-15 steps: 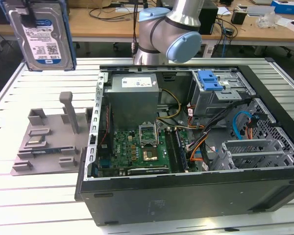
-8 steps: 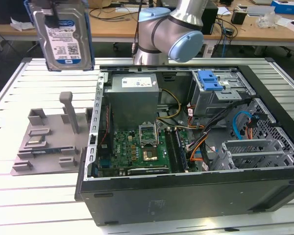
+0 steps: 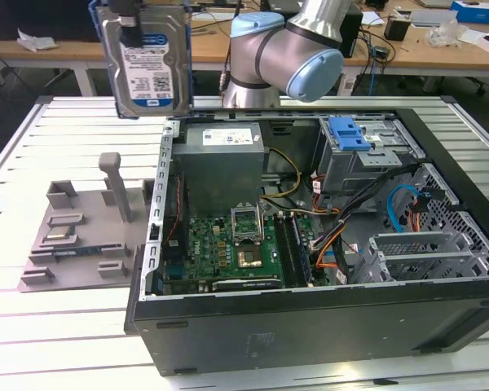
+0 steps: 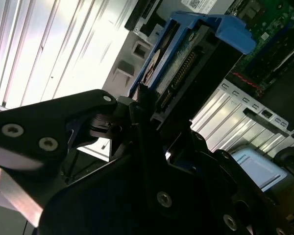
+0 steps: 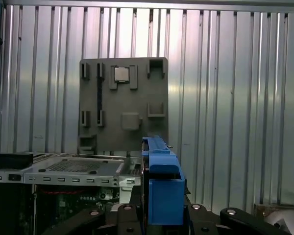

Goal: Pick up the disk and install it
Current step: 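Pick up the disk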

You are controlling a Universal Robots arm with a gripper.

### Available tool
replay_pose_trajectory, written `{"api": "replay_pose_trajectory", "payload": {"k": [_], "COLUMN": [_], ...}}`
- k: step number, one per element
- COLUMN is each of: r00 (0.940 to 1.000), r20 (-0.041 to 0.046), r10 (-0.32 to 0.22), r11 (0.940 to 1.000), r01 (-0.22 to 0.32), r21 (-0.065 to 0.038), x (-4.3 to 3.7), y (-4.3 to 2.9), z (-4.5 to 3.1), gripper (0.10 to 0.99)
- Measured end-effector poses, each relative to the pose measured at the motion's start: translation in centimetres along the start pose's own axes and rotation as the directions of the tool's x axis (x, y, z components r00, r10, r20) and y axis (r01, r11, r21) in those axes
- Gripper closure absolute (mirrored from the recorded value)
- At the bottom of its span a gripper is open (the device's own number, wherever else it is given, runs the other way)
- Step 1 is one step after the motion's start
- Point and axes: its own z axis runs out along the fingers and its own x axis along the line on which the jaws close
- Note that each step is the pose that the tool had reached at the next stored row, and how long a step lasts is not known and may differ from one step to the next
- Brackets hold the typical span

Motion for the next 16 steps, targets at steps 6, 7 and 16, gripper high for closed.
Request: {"api": "replay_pose_trajectory", "payload": {"k": [6,7,16], "r00": [1.0,1.0,1.0], "r20": [0.0,0.0,0.0003], "r10": [0.0,0.0,0.0], "r11": [1.0,1.0,1.0], "r01": [0.0,0.0,0.0], "r21": [-0.001,-0.002,-0.006], "x": [0.14,0.16,0.38], "y": [-3.37,-3.81,-8.83], "z": [-0.03,-0.04,-0.1], "gripper": [0.718,0.718,0.718]}}
